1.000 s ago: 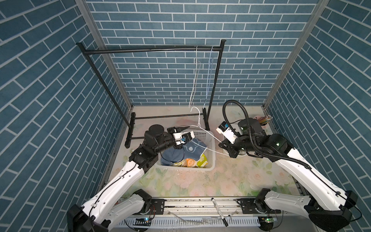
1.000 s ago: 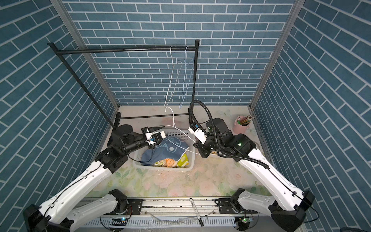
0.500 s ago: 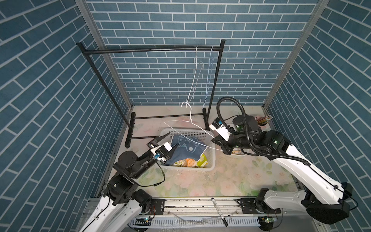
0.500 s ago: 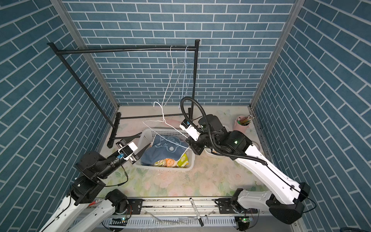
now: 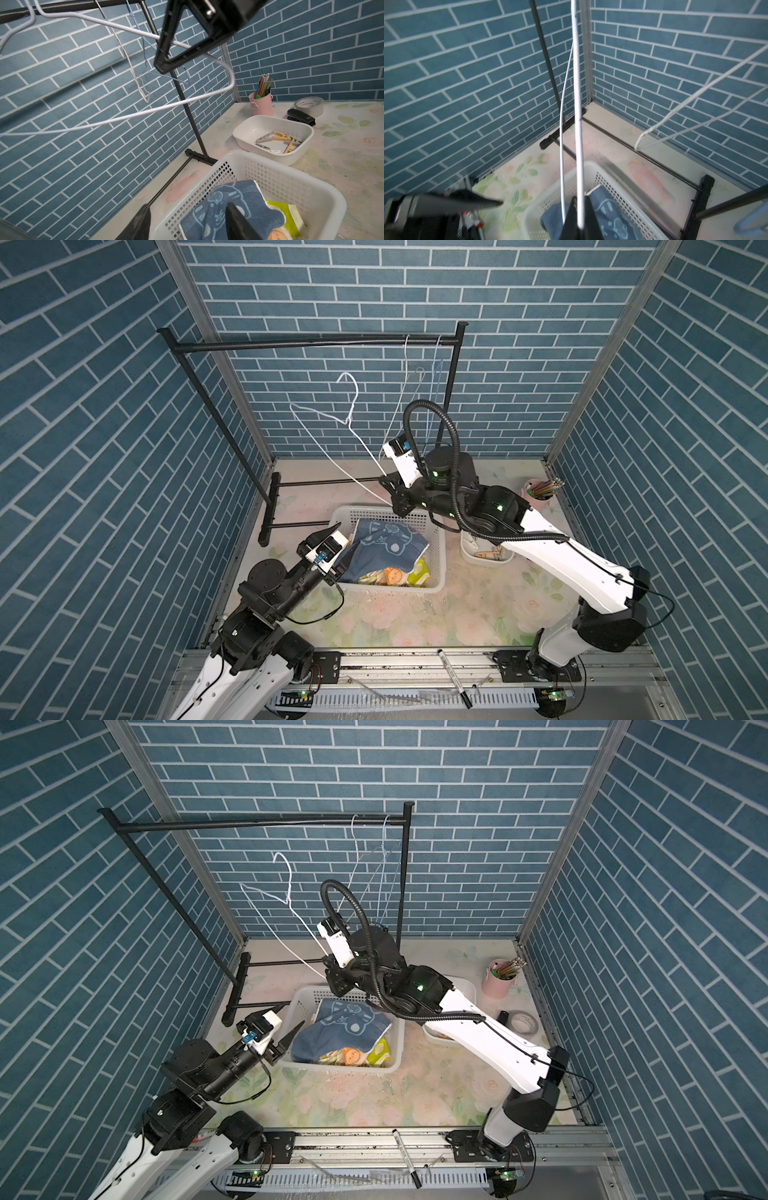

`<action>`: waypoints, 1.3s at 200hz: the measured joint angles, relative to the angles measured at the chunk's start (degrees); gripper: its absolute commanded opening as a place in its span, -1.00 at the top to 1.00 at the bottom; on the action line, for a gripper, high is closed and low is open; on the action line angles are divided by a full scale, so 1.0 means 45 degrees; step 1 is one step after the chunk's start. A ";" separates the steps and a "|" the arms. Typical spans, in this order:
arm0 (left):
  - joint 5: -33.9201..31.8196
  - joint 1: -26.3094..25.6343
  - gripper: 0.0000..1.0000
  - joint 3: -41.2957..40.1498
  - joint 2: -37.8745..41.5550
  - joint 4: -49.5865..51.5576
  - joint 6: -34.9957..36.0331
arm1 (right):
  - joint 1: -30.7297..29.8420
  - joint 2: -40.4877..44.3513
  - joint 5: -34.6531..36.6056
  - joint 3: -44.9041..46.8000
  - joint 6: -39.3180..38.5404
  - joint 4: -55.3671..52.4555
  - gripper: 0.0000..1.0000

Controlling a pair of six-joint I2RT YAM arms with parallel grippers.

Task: Remove the clothespins securing towels to the hanger
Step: Place the hanger on the clothesline.

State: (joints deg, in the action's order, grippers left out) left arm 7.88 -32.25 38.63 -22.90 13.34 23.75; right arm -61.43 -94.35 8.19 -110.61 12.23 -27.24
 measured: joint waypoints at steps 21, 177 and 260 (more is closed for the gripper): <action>-0.0175 0.0000 -0.17 0.0000 0.0180 0.0219 0.0000 | -0.0073 -0.1331 0.1384 -0.1749 0.0656 0.0248 1.00; -0.0418 0.0000 -0.18 -0.0214 0.0636 0.0933 -0.0233 | 0.0301 -0.7053 0.3993 -0.8850 0.2361 0.0544 1.00; -0.0418 0.0000 -0.18 -0.0238 0.0301 0.0899 -0.0243 | 0.1025 -0.7577 0.3997 -0.8864 0.3002 0.0277 1.00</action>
State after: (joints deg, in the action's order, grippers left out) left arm 6.00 -32.25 37.56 -21.54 17.39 22.65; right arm -56.82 -128.44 26.17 -150.50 25.74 -26.00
